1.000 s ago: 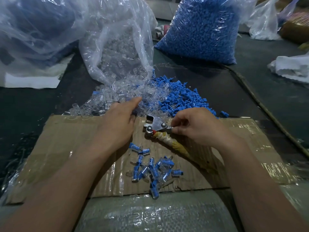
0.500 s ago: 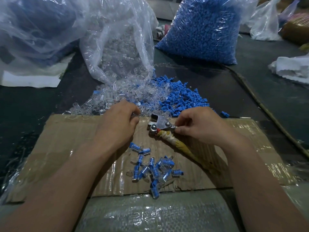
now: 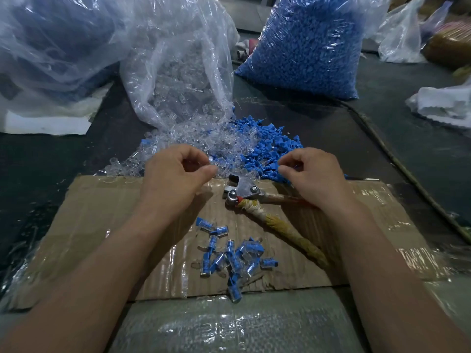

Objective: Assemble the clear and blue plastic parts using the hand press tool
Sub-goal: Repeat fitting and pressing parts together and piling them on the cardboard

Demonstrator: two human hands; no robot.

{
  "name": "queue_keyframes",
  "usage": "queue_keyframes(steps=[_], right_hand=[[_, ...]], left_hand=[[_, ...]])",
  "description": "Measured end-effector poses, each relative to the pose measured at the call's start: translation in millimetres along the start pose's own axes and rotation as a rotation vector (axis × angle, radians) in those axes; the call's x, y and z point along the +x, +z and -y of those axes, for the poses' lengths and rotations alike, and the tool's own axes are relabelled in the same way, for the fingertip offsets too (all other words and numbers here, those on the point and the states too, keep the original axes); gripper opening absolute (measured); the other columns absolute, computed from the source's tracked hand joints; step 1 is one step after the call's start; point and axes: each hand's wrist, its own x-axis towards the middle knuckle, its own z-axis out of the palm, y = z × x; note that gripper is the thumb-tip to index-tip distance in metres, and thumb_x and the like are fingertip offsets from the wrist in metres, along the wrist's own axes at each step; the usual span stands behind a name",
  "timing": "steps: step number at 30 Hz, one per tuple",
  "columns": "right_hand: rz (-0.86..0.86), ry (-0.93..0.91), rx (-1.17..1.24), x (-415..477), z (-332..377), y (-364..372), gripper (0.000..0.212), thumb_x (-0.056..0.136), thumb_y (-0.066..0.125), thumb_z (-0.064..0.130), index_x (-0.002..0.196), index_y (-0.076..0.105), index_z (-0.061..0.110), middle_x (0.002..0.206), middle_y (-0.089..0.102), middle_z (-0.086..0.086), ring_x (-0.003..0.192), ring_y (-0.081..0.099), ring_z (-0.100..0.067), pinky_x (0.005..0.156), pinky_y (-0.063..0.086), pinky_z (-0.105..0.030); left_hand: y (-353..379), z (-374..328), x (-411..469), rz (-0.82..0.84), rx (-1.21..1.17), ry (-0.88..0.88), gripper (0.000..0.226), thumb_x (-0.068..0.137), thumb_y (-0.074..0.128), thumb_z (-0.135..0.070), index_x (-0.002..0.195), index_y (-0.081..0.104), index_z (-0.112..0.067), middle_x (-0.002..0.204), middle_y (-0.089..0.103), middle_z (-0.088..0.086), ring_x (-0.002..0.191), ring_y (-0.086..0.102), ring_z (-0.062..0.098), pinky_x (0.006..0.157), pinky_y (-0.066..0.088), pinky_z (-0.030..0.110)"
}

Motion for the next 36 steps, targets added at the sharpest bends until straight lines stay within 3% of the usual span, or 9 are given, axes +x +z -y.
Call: queue_keyframes(steps=[4,7,12,20,22,24,26,31,36], right_hand=[[0.080,-0.014,-0.082,3,3,9,0.023,0.085,0.063,0.031,0.106,0.066,0.021,0.092,0.052,0.010,0.083,0.046,-0.006,0.072,0.037,-0.025],[0.102,-0.010,-0.115,4,4,10,0.023,0.084,0.064,0.032,0.105,0.066,0.022,0.090,0.045,0.012,0.085,0.043,-0.006,0.072,0.034,-0.024],[0.115,-0.059,-0.108,5,5,13,0.018,0.085,0.064,0.025,0.102,0.066,0.021,0.096,0.053,0.005,0.089,0.047,-0.010,0.076,0.039,-0.026],[0.066,-0.123,-0.054,4,6,13,0.007,0.083,0.066,0.023,0.089,0.068,0.023,0.077,0.043,0.018,0.082,0.045,-0.005,0.073,0.034,-0.023],[0.037,-0.121,0.015,2,8,11,0.004,0.083,0.065,0.022,0.081,0.064,0.026,0.074,0.046,0.021,0.078,0.048,-0.003,0.070,0.035,-0.018],[-0.024,-0.098,0.141,-1,12,7,0.016,0.082,0.065,0.018,0.072,0.057,0.027,0.070,0.052,0.020,0.069,0.052,-0.001,0.060,0.038,-0.009],[-0.067,-0.073,0.296,-7,19,4,0.022,0.080,0.066,0.013,0.067,0.055,0.027,0.067,0.057,0.015,0.062,0.054,-0.001,0.056,0.043,-0.008],[-0.031,-0.132,0.535,-24,41,3,0.027,0.075,0.068,0.003,0.064,0.056,0.025,0.065,0.062,0.005,0.062,0.061,-0.013,0.055,0.050,-0.018],[0.028,-0.171,0.526,-30,51,6,0.025,0.075,0.067,0.004,0.063,0.055,0.023,0.065,0.061,0.001,0.063,0.062,-0.016,0.059,0.052,-0.028]], left_hand=[[-2,-3,0,-0.011,-0.133,-0.041,0.016,0.062,0.071,-0.036,0.067,0.062,-0.024,0.056,0.061,-0.004,0.048,0.057,0.009,0.045,0.046,0.023],[-3,-5,0,-0.036,-0.222,-0.092,0.015,0.065,0.073,-0.028,0.067,0.064,-0.017,0.052,0.060,-0.002,0.041,0.052,0.007,0.039,0.042,0.019],[-4,-9,-2,0.024,-0.323,-0.165,0.008,0.073,0.070,-0.009,0.079,0.068,-0.014,0.063,0.068,0.005,0.055,0.064,0.016,0.049,0.054,0.029],[-5,-14,-4,0.024,-0.319,-0.204,0.014,0.079,0.065,0.003,0.086,0.069,-0.009,0.071,0.068,0.007,0.067,0.067,0.019,0.069,0.056,0.052],[-6,-15,-5,0.042,-0.316,-0.200,0.011,0.078,0.065,0.003,0.084,0.067,-0.007,0.071,0.068,0.008,0.066,0.067,0.017,0.067,0.057,0.048],[-6,-16,-6,0.062,-0.292,-0.172,0.011,0.078,0.064,0.003,0.082,0.065,-0.007,0.069,0.069,0.008,0.063,0.067,0.015,0.060,0.059,0.037],[-6,-18,-7,0.078,-0.271,-0.143,0.011,0.077,0.065,0.003,0.080,0.064,-0.008,0.066,0.069,0.006,0.060,0.067,0.014,0.056,0.057,0.027],[-2,-21,-11,0.088,-0.236,-0.120,0.014,0.077,0.066,0.003,0.075,0.063,-0.011,0.061,0.067,0.002,0.058,0.066,0.013,0.056,0.058,0.030],[0,-24,-14,0.085,-0.145,-0.034,0.015,0.077,0.068,-0.001,0.074,0.064,-0.015,0.065,0.067,0.003,0.060,0.066,0.012,0.058,0.056,0.020]])
